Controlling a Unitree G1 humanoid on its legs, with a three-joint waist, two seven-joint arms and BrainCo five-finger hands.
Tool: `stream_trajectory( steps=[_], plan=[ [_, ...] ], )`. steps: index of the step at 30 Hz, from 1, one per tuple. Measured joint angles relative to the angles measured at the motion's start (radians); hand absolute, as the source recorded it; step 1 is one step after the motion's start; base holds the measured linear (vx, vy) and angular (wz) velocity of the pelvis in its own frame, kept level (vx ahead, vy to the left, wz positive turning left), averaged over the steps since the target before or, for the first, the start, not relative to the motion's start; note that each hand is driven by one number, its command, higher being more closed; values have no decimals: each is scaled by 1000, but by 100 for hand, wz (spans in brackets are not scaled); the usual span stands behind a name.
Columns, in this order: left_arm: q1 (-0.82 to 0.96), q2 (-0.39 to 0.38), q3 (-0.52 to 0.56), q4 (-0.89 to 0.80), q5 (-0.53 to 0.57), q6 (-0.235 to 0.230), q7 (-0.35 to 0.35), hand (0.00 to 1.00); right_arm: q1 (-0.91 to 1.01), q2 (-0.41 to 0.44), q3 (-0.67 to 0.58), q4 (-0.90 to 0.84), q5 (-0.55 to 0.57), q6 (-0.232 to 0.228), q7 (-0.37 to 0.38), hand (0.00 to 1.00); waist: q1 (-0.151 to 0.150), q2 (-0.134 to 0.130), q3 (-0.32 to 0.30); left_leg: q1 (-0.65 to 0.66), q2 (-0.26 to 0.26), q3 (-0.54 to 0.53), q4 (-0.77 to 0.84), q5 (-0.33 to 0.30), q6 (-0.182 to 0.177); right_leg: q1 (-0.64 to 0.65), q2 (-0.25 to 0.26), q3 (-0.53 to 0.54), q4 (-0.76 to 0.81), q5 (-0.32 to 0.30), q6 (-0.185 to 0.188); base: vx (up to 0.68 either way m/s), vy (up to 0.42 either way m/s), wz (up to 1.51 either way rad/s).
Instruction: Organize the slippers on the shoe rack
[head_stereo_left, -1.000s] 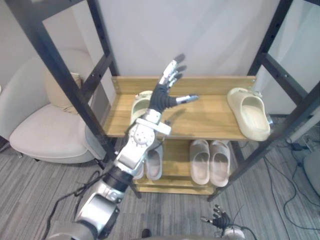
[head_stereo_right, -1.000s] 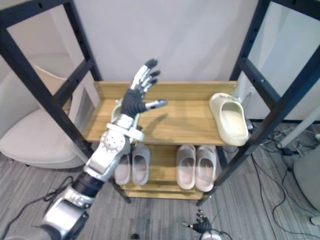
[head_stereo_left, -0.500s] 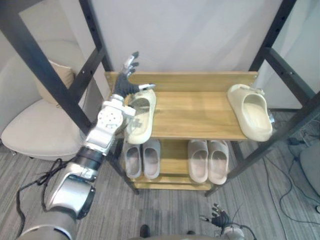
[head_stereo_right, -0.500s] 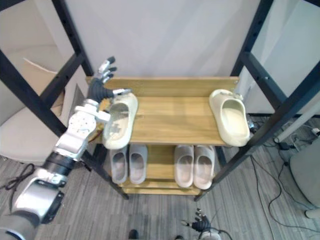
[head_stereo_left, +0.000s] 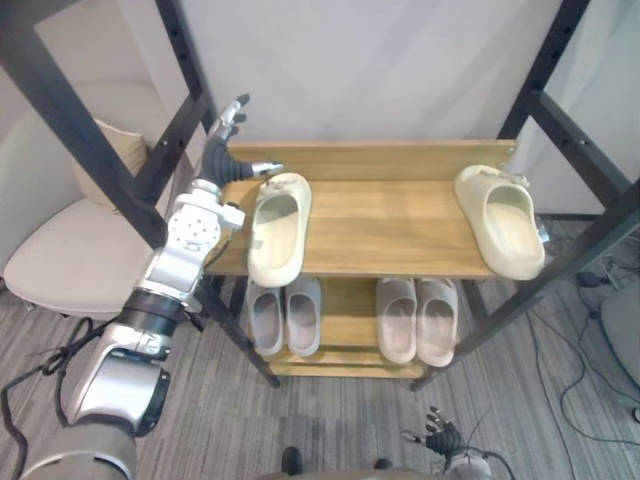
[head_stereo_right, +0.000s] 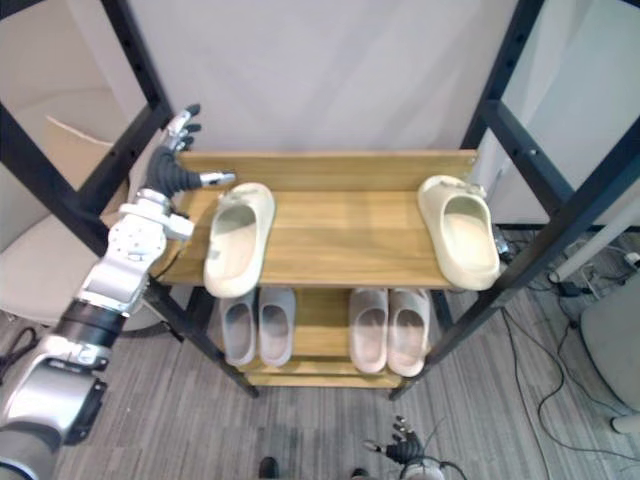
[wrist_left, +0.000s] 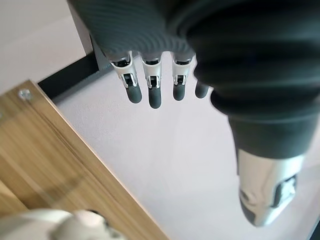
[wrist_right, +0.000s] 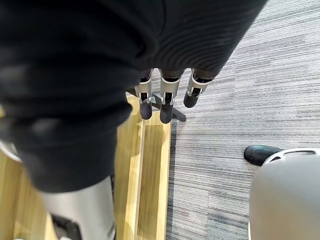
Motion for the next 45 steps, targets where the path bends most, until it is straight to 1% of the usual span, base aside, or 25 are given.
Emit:
stream_trajectory(
  steps=[3, 7, 9, 11, 14, 17, 25, 26, 31, 34, 41, 45],
  plan=[
    [1, 2, 0, 0, 66, 3, -3, 0, 0, -1, 0, -1, 0, -2, 2, 0, 1, 0, 3, 5, 0, 5, -5, 0, 0, 0, 0, 6, 1, -1, -1, 0, 0, -4],
    [8, 3, -1, 0, 137, 18, -18, 0, 1, -1, 0, -4, 0, -3, 2, 0, 1, 1, 4, 5, 1, 11, -5, -1, -1, -3, 0, 9, 1, -2, -2, -2, 0, -3],
    [15, 3, -6, 0, 188, 19, -20, 0, 9, -2, 0, -26, -1, -4, 3, 0, 1, 5, 11, 5, 2, 15, -5, -1, -1, -10, 0, 13, 11, -6, -3, -17, -1, -6],
    [27, 12, -9, 0, 217, 21, -20, 0, 15, -2, 2, -42, -1, -9, 4, 0, 1, 6, 15, 4, 5, 24, -6, -1, -2, -21, 1, 21, 24, -10, -4, -15, 1, -12],
    [28, 14, -39, 1, 267, 25, -22, 0, 19, -3, 1, -44, -1, -12, 3, 0, 1, 4, 16, 1, 7, 26, -6, -2, -2, -32, 2, 22, 36, -16, -5, -4, -1, -2],
    [36, 14, -55, 1, 304, 26, -41, 0, 22, -4, 0, -44, -1, -12, 2, 0, 0, 4, 16, -5, 9, 27, -6, -2, -2, -38, 4, 24, 36, -16, -5, 0, 0, 0],
    [84, 20, -63, -11, 344, 27, -52, 0, 23, -8, 0, -44, -1, -12, 2, 0, 2, 4, 16, -10, 14, 42, -5, -5, -7, -46, 9, 38, 37, -17, -7, 16, -3, -4],
    [85, 20, -63, -11, 351, 27, -53, 100, 23, -9, 1, -44, -1, -13, 2, 0, 2, 4, 16, -10, 15, 43, -5, -5, -7, -46, 10, 40, 39, -17, -7, 12, -2, -3],
    [85, 20, -64, -11, 382, 30, -55, 100, 24, -10, 1, -44, -1, -14, 2, 0, 2, 4, 16, -10, 14, 44, -5, -5, -6, -50, 9, 40, 48, -17, -8, 0, 0, 0],
    [85, 19, -63, -11, 381, 35, -45, 100, 24, -10, 1, -44, -1, -15, 2, 0, 0, 3, 16, -8, 14, 44, -5, -4, -6, -51, 9, 40, 49, -17, -8, 0, 0, 0],
    [79, 11, -59, -12, 315, 36, -36, 100, 26, -10, 1, -42, -1, -13, 1, 0, -5, 3, 15, -6, 14, 39, -5, -4, -6, -51, 9, 35, 46, -18, -8, 0, 0, 0],
    [74, 7, -62, -11, 298, 36, -36, 100, 26, -9, 1, -41, -1, -12, 2, 0, -7, 2, 15, -6, 13, 39, -5, -4, -6, -50, 9, 35, 45, -17, -8, 0, 0, 0]
  ],
)
